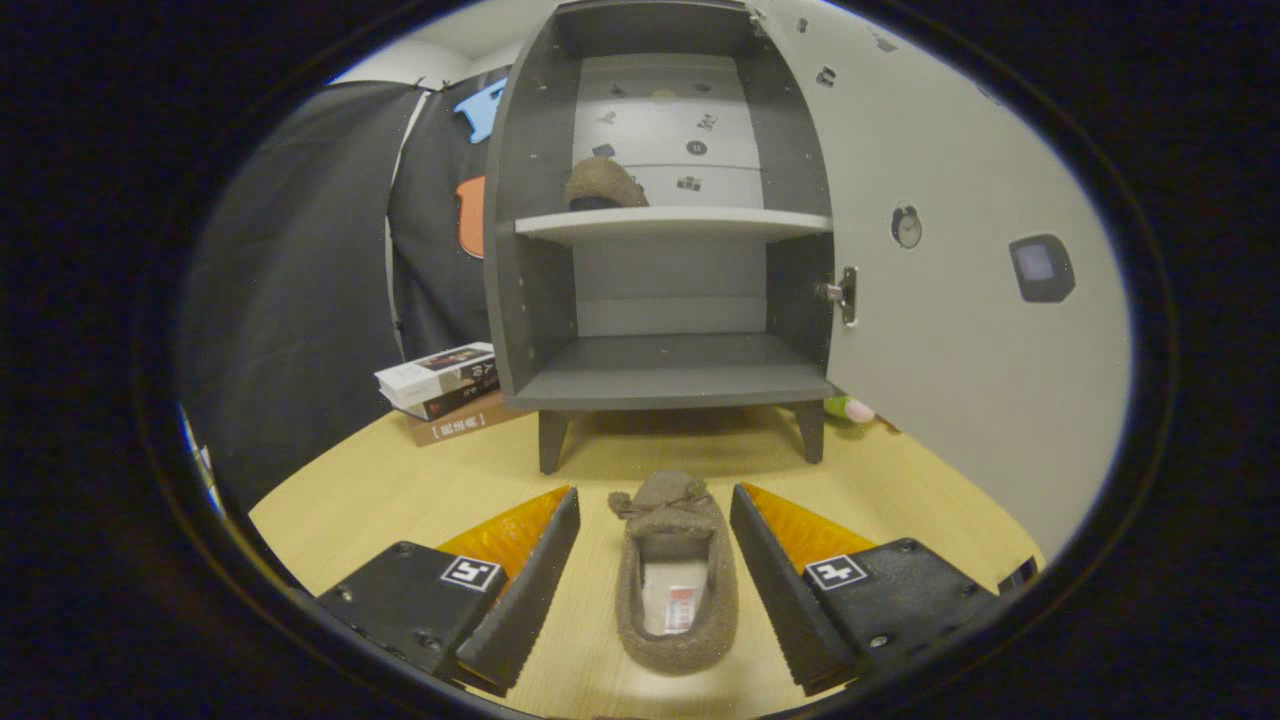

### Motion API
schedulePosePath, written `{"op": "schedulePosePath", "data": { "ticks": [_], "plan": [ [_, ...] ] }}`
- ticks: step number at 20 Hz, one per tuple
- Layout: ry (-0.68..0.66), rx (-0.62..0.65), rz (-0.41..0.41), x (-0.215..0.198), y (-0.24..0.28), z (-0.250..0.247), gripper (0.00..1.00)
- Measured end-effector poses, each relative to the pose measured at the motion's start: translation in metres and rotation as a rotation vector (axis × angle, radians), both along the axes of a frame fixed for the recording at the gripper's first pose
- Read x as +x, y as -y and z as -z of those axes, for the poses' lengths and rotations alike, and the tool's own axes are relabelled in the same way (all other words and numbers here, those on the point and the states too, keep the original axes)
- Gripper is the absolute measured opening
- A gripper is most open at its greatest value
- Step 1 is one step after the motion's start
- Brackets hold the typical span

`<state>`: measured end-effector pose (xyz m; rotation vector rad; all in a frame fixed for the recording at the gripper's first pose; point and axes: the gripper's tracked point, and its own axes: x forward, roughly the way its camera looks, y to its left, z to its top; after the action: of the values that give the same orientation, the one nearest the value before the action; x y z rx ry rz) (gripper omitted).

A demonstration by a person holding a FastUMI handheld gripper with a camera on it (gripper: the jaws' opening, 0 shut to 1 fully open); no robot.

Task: Open the shoe cabinet door, grab the shoes and put them into the shoe cabinet, then close the shoe cabinet door.

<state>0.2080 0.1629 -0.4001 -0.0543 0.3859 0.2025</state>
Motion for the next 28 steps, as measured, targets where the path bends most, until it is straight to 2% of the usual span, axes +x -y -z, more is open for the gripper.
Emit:
{"op": "schedulePosePath", "data": {
  "ticks": [2, 7, 9, 10, 12, 13, 18, 21, 28],
  "plan": [
    [-0.083, -0.024, -0.014, 0.0, -0.009, 0.026, 0.85],
    [-0.228, -0.045, 0.001, 0.008, -0.017, 0.067, 0.75],
    [-0.274, -0.052, 0.03, 0.015, -0.014, 0.078, 0.64],
    [-0.271, -0.042, 0.062, 0.025, -0.009, 0.08, 0.55],
    [-0.352, 0.103, 0.038, 0.026, -0.019, 0.087, 0.15],
    [-0.366, 0.145, 0.044, 0.027, -0.016, 0.084, 0.11],
    [-0.343, 0.244, 0.038, 0.021, -0.004, 0.066, 0.08],
    [-0.281, 0.184, 0.039, 0.011, 0.008, 0.04, 0.08],
    [-0.201, 0.143, -0.035, -0.021, -0.006, -0.026, 0.08]
  ]
}}
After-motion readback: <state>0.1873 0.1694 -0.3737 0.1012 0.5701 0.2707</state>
